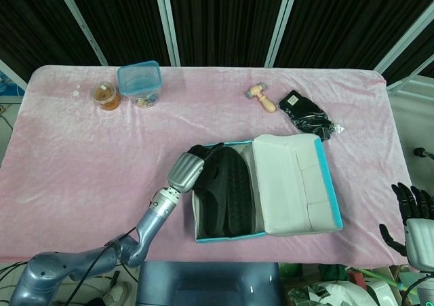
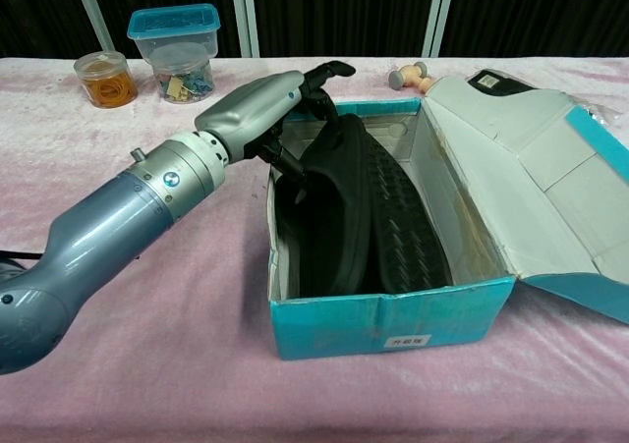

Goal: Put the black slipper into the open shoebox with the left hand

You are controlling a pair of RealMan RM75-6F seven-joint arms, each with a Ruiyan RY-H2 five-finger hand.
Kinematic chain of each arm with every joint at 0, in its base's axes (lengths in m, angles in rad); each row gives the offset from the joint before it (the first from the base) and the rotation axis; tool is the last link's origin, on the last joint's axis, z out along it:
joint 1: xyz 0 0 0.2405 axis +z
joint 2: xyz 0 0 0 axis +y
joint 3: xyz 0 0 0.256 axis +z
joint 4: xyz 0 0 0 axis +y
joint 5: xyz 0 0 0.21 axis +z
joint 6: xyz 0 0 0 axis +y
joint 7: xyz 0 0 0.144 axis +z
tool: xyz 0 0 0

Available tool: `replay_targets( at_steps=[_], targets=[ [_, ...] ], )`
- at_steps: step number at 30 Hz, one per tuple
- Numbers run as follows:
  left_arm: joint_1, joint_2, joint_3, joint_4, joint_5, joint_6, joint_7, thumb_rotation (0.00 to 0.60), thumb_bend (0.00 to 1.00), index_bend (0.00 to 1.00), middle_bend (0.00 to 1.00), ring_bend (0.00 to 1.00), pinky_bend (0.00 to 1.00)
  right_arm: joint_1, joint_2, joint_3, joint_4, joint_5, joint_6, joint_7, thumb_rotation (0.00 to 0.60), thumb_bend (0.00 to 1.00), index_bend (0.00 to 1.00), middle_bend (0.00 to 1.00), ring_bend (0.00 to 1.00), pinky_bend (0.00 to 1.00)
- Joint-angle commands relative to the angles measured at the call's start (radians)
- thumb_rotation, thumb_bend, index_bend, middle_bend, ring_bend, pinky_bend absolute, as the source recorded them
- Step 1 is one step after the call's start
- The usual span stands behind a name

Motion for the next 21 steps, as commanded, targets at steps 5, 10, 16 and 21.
replay_targets(
  at_steps=[5,10,16,21],
  targets=[
    [0.012,0.072,-0.017,-0.118,-0.084,-0.069,0.192,0.600,0.00,0.00,0.32,0.17,0.15,0.000,-0.001,0.000,0.002,0.001,-0.002,0.002,0.600,0.24,0.03,0.06,0.00,0.05],
    [0.023,0.124,-0.024,-0.205,-0.133,-0.090,0.301,0.600,0.00,0.00,0.11,0.02,0.06,0.001,-0.002,0.000,0.000,-0.002,-0.003,0.000,0.600,0.24,0.03,0.06,0.00,0.06],
    [0.048,0.211,-0.024,-0.351,-0.138,-0.059,0.367,0.600,0.00,0.00,0.00,0.00,0.00,0.000,0.002,0.001,-0.004,-0.007,0.003,-0.001,0.600,0.24,0.03,0.06,0.00,0.06],
    [0.093,0.324,0.002,-0.510,-0.115,-0.003,0.441,0.600,0.00,0.00,0.00,0.00,0.00,0.000,0.006,0.002,-0.006,-0.013,0.009,0.002,0.600,0.24,0.03,0.06,0.00,0.06]
  ],
)
